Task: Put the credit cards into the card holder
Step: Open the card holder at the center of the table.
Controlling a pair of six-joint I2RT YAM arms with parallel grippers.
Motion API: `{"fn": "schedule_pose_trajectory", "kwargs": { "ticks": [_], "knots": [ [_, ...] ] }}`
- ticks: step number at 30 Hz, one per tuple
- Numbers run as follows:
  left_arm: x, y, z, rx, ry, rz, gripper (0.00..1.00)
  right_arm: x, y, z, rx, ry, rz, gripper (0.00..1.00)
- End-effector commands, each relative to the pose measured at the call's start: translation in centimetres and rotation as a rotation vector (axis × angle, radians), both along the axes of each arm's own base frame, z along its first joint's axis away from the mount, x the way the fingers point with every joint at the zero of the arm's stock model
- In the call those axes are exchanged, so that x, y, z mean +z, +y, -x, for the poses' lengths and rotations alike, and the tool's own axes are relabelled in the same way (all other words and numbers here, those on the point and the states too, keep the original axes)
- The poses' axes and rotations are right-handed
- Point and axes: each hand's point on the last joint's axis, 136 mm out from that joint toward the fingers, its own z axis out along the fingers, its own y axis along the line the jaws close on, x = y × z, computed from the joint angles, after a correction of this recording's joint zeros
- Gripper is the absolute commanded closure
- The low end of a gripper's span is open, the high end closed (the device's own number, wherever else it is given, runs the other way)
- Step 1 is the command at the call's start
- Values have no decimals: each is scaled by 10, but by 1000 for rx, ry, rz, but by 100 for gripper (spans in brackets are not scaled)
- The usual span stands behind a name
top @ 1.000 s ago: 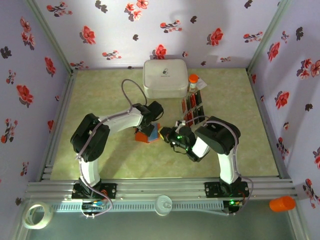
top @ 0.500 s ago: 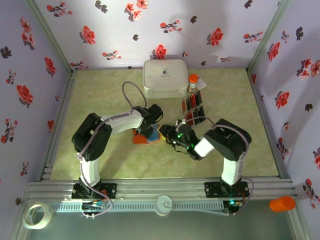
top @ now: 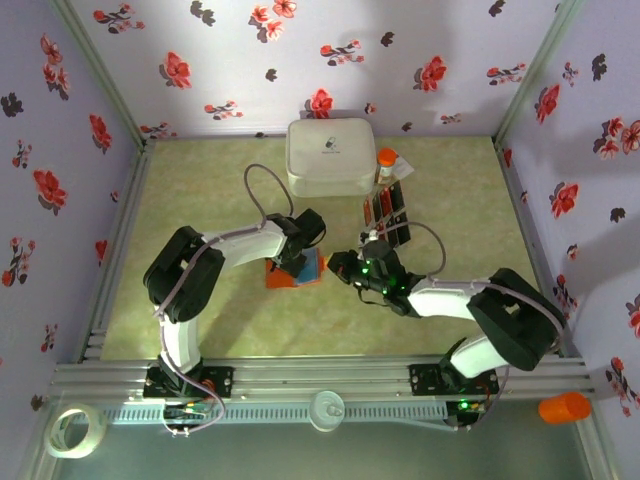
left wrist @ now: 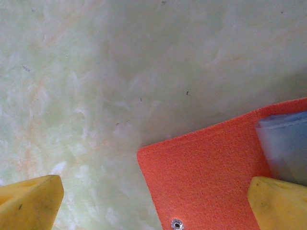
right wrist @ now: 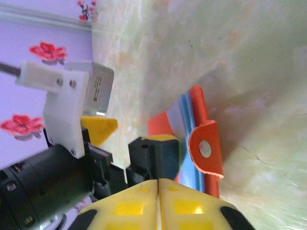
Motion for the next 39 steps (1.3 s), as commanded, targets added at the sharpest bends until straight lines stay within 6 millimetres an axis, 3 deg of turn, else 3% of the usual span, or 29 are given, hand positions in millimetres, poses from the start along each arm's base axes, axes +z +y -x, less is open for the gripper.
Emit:
{"fn": "schedule_pose_trajectory", "kwargs": {
  "ticks": [1, 10, 17, 31, 39],
  "knots": [
    [-7, 4, 1, 6, -4, -22, 0, 0, 4, 0, 42, -27, 83, 100],
    [-7, 4, 2, 10, -1, -25, 0, -10, 39, -7, 112, -16, 37, 100],
    [-6, 3, 3, 9, -3, -22, 0, -31, 49, -9, 122, 20, 32, 100],
    [8, 6, 1, 47, -28, 48, 0, -88, 20, 3, 54, 114, 132, 100],
    [16, 19, 6, 146, -28, 194, 0, -100, 8, 7, 27, 142, 159, 100]
  ]
}}
